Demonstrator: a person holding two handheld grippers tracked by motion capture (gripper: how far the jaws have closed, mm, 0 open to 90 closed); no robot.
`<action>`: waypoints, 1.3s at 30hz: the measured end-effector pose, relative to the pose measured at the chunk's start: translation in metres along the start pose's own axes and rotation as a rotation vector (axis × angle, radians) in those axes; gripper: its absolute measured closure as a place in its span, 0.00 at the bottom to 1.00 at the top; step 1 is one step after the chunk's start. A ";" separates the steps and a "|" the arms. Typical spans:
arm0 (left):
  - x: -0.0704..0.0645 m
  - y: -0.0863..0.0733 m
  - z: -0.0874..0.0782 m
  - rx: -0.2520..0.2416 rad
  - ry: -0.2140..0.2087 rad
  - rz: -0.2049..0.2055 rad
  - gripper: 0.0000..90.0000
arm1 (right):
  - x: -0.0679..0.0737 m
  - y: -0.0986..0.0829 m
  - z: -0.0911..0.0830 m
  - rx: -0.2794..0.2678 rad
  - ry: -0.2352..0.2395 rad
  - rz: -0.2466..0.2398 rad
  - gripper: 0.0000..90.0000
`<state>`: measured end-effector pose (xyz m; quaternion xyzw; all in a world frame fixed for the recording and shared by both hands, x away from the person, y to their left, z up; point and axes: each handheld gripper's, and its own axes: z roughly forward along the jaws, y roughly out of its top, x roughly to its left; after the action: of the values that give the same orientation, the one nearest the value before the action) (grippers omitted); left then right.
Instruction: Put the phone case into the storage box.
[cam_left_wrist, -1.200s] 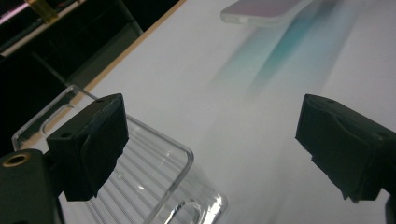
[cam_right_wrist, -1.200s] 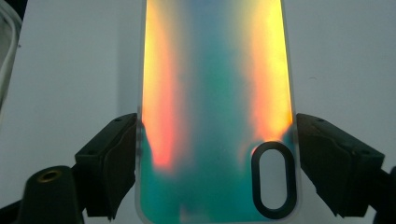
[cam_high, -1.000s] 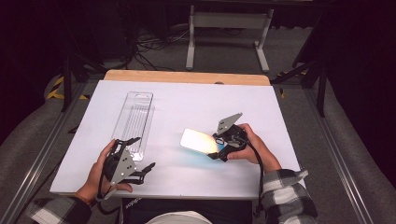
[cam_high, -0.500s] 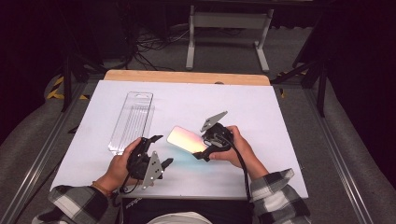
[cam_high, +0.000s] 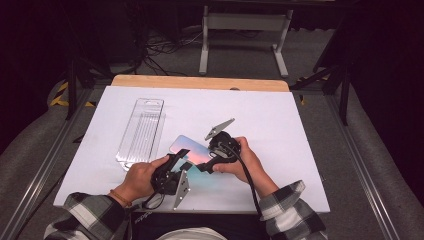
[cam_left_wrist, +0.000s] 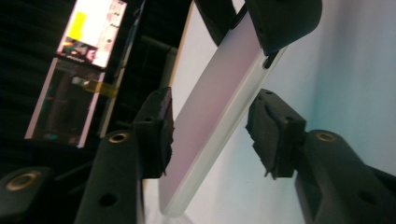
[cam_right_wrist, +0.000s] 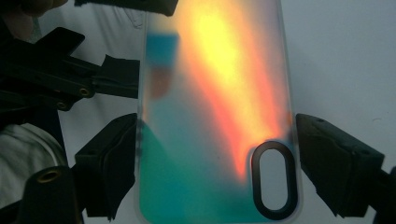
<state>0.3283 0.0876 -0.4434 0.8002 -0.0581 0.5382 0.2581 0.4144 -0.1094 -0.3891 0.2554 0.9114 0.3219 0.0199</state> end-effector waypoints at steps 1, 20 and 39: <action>-0.002 0.001 0.000 0.008 0.000 0.009 0.64 | 0.000 0.000 0.000 0.000 -0.005 0.007 0.19; -0.013 0.005 0.001 0.057 0.046 0.158 0.90 | -0.001 0.000 -0.001 -0.037 0.000 0.038 0.19; 0.009 -0.005 -0.003 0.045 0.004 -0.033 0.91 | 0.005 -0.004 -0.045 -0.286 -0.072 0.008 0.19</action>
<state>0.3320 0.0948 -0.4360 0.8057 -0.0325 0.5366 0.2489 0.3989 -0.1354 -0.3549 0.2651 0.8538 0.4394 0.0874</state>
